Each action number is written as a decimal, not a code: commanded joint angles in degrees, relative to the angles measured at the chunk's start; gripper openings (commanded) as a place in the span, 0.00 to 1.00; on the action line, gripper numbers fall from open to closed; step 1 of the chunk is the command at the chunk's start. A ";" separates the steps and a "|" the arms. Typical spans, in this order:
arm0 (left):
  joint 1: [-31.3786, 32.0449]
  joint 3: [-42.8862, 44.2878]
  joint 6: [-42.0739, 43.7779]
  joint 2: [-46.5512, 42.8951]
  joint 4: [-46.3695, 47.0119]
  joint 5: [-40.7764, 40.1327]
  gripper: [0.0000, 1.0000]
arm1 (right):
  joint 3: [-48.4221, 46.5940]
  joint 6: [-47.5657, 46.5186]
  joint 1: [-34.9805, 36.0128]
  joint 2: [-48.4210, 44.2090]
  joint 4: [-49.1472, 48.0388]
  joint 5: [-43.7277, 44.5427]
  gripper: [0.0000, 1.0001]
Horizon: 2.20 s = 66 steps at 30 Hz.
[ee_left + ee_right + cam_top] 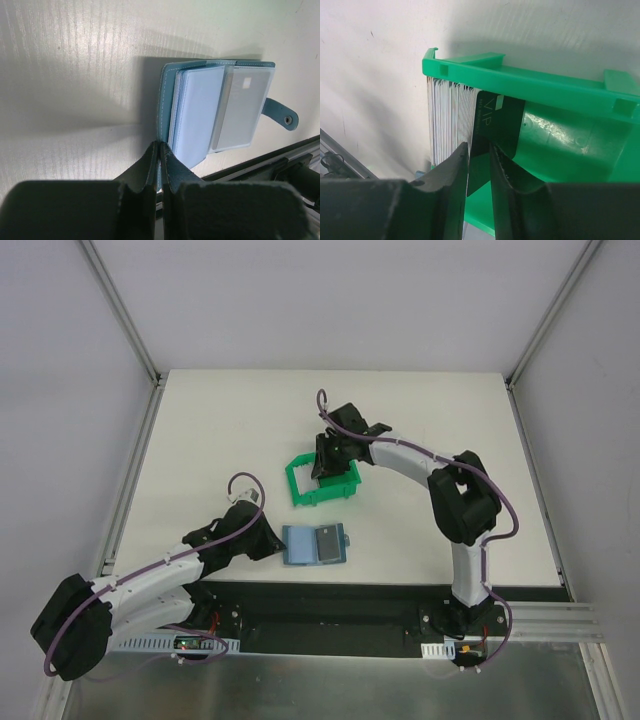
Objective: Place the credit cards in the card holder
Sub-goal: Pick up the credit card from the storage box, then insert the credit card into the card holder.
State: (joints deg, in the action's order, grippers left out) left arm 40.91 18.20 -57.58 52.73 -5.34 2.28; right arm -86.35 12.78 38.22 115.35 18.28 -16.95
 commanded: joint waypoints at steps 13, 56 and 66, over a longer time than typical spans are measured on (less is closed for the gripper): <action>0.14 1.76 0.98 0.27 0.42 -0.88 0.00 | -3.82 -6.09 -0.25 -6.71 6.32 10.43 0.00; 0.14 -3.43 -4.03 0.62 3.06 -1.75 0.00 | 55.67 28.53 14.34 -33.44 -43.86 5.88 0.00; 0.14 -4.13 -4.38 0.36 3.15 -1.76 0.00 | 57.95 28.97 14.34 -32.03 -45.26 6.14 0.00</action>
State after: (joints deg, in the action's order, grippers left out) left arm 40.91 14.98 -61.10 53.25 -2.87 2.22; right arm -29.12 41.15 52.38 83.37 -23.75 -10.68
